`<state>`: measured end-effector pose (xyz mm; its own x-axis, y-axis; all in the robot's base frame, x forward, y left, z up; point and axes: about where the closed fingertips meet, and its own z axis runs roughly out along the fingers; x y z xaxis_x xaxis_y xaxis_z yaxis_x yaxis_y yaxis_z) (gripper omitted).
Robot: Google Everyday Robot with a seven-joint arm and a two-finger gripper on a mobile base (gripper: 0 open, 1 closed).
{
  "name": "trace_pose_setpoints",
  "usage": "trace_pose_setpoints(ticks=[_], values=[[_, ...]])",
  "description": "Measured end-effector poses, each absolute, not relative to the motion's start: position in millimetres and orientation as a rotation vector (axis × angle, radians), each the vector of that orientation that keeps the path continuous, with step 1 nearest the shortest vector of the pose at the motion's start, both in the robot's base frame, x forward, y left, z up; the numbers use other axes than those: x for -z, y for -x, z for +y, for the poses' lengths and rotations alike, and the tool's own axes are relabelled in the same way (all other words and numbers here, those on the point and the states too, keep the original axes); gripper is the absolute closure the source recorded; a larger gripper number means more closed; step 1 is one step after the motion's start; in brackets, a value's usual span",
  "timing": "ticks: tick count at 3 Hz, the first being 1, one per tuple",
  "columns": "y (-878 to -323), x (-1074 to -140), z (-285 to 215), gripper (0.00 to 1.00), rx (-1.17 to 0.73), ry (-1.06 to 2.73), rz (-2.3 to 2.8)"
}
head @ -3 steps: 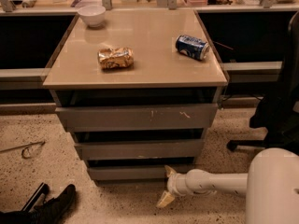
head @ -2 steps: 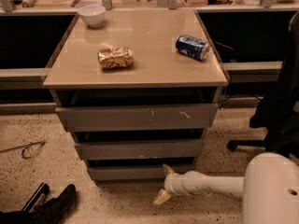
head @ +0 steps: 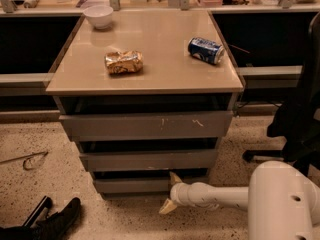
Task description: Open bottom drawer
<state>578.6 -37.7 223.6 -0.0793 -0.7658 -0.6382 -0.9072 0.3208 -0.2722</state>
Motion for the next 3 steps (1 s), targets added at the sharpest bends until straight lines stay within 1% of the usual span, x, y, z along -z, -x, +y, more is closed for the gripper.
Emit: trace_pose_setpoints(ticks=[2, 3], values=[[-602, -209, -21, 0.00, -0.238, 1.537, 1.893], [-604, -195, -22, 0.00, -0.294, 1.522, 1.912]])
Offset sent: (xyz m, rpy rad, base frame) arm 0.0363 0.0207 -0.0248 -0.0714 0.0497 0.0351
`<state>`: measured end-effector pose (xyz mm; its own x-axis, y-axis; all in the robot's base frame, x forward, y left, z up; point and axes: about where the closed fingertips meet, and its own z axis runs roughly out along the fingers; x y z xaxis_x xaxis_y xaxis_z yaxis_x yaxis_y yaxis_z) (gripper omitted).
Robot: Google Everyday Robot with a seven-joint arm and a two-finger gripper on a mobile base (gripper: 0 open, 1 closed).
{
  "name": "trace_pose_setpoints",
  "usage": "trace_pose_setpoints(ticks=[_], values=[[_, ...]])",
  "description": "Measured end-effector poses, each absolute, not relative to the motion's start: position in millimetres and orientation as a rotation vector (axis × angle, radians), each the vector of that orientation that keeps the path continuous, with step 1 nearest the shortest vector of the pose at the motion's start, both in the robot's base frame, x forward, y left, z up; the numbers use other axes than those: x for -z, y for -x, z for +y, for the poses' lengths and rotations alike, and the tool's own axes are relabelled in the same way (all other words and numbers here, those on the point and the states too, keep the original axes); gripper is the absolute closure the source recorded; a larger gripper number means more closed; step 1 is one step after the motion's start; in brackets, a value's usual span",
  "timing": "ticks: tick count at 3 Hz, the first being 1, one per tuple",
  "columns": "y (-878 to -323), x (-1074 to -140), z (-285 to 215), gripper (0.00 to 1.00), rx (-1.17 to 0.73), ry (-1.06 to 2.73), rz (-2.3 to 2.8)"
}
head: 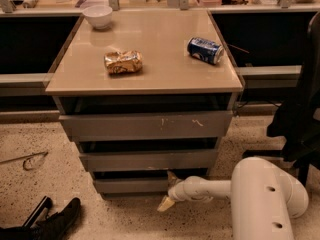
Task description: Open bottom drawer
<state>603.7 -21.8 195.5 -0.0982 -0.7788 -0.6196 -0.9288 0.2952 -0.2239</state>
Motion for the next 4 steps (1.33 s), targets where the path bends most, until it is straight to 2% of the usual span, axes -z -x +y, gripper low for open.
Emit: trace_pose_setpoints(ticks=[3, 4], values=[[-593, -172, -23, 0.00, -0.473, 1.469, 1.934], [-571, -179, -21, 0.00, -0.560, 1.530, 1.946]])
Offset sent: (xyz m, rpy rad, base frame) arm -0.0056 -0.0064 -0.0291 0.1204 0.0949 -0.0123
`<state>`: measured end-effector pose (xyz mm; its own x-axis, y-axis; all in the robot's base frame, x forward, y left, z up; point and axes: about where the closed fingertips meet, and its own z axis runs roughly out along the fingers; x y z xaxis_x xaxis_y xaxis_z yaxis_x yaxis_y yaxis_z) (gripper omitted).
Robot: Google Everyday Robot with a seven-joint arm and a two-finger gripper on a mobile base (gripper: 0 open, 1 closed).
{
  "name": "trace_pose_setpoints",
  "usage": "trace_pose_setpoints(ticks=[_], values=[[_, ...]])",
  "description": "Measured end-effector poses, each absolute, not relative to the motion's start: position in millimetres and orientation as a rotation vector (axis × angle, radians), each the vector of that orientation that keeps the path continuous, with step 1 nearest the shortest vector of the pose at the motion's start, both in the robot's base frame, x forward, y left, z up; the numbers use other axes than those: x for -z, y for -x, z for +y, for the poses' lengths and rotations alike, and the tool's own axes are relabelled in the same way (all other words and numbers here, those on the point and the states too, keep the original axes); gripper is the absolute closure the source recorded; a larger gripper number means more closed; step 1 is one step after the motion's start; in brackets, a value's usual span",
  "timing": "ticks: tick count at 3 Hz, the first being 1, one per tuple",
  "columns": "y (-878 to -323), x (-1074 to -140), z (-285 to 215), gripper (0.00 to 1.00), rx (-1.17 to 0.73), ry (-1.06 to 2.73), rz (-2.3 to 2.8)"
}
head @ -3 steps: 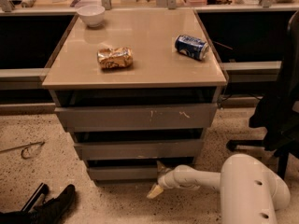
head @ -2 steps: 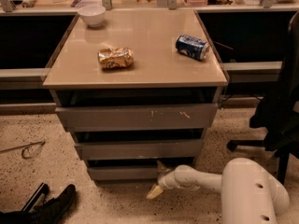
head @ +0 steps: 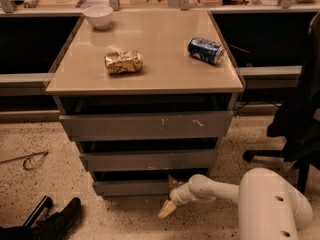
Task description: Open bottom drawer
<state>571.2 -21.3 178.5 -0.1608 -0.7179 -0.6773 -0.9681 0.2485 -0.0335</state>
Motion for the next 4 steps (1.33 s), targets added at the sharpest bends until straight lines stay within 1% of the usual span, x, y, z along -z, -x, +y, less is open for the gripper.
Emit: trace_pose_setpoints(ticks=[2, 3, 4], values=[[-506, -215, -28, 0.00, -0.694, 1.606, 1.952], [-506, -214, -28, 0.00, -0.695, 1.606, 1.952], [-498, -206, -27, 0.00, -0.735, 1.631, 1.986]])
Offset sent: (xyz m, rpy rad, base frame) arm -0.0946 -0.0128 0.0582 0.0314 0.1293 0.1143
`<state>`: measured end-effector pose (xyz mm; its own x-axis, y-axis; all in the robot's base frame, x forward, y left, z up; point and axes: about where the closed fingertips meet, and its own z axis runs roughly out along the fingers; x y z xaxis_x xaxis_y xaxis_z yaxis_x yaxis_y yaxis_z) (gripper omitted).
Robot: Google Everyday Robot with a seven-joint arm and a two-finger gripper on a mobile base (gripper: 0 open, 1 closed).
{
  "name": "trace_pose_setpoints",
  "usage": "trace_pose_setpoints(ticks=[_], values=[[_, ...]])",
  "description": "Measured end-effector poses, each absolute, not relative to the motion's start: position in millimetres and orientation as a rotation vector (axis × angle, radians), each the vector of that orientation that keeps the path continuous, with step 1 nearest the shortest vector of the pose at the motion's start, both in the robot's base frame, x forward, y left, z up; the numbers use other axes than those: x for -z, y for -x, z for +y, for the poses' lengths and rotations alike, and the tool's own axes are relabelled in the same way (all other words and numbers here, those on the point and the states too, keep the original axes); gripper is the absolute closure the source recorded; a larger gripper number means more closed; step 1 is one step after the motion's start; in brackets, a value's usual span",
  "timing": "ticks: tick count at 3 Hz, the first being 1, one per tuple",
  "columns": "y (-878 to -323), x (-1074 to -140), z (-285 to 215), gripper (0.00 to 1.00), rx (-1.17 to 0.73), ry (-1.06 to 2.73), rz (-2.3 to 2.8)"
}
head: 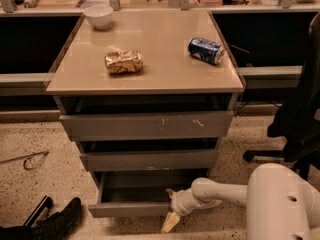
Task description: Open bottom drawer
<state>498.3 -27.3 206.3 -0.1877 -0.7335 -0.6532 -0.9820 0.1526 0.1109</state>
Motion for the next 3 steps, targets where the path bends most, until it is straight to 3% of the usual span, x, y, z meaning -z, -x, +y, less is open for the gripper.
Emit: trace_pose_setpoints(ticks=[3], values=[[-399, -205, -57, 0.00, -0.838, 1.607, 2.059]])
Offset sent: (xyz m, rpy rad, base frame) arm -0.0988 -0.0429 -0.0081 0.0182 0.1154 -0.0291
